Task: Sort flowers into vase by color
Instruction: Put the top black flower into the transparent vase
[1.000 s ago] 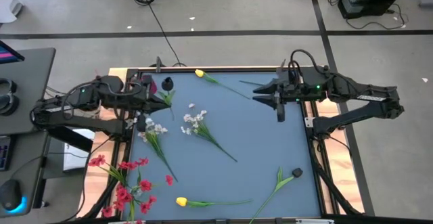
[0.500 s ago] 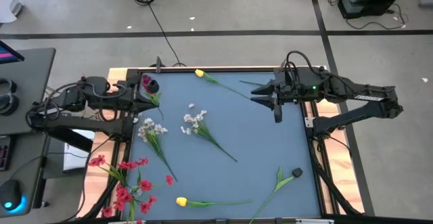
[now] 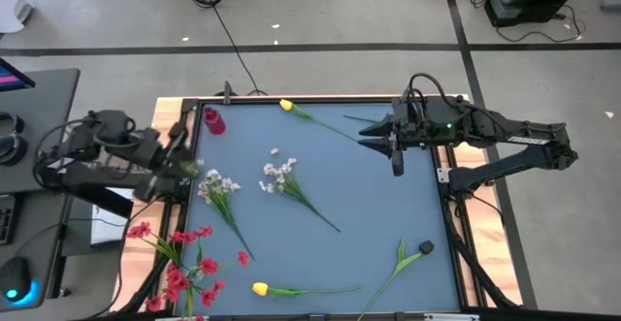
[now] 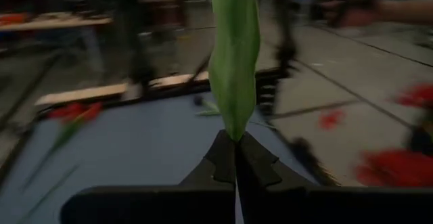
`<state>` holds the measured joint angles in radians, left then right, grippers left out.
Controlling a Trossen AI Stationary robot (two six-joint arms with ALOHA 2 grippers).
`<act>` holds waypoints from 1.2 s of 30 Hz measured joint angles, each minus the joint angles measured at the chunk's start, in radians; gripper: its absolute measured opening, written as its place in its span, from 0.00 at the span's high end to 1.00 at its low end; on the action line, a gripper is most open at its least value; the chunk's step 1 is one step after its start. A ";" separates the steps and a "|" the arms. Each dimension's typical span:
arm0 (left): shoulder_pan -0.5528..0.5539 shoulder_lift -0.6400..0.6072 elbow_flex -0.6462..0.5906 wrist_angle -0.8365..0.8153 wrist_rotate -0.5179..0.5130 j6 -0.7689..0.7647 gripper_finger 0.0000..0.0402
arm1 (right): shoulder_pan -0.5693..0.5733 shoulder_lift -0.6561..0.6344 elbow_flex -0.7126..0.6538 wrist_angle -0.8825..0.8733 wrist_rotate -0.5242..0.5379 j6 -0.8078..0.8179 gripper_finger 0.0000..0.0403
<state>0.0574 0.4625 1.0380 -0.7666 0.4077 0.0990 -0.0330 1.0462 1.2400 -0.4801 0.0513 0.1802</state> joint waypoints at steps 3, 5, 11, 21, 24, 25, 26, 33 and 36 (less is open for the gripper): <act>0.000 -0.046 0.015 -0.087 0.058 0.065 1.00 | 0.000 0.000 0.000 0.000 0.000 0.000 0.69; 0.000 -0.074 0.028 -0.145 0.060 0.077 1.00 | 0.000 0.000 0.000 0.000 0.000 0.000 0.69; 0.000 -0.160 0.037 -0.236 0.212 0.072 1.00 | 0.000 0.000 0.000 0.000 0.000 0.000 0.69; 0.002 -0.204 0.035 -0.231 0.534 0.012 1.00 | 0.000 0.000 0.000 0.001 0.000 0.000 0.69; 0.015 -0.204 0.035 -0.207 0.590 0.033 1.00 | 0.000 0.000 0.000 0.001 0.000 0.000 0.69; 0.020 -0.204 0.035 -0.195 0.605 0.049 1.00 | 0.000 0.000 0.000 0.001 0.000 0.000 0.69; 0.026 -0.204 0.032 -0.172 0.620 0.060 1.00 | 0.000 0.000 0.000 0.002 0.000 0.000 0.69; 0.042 -0.186 -0.110 0.059 0.655 -0.032 1.00 | 0.000 0.000 0.000 0.041 0.000 0.000 0.69; 0.041 -0.186 -0.159 0.119 0.660 -0.051 1.00 | 0.000 0.000 0.000 0.057 0.000 0.000 0.69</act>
<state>0.0985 0.2765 0.8791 -0.6475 1.0680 0.0485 -0.0330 1.0462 1.2400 -0.4226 0.0510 0.1806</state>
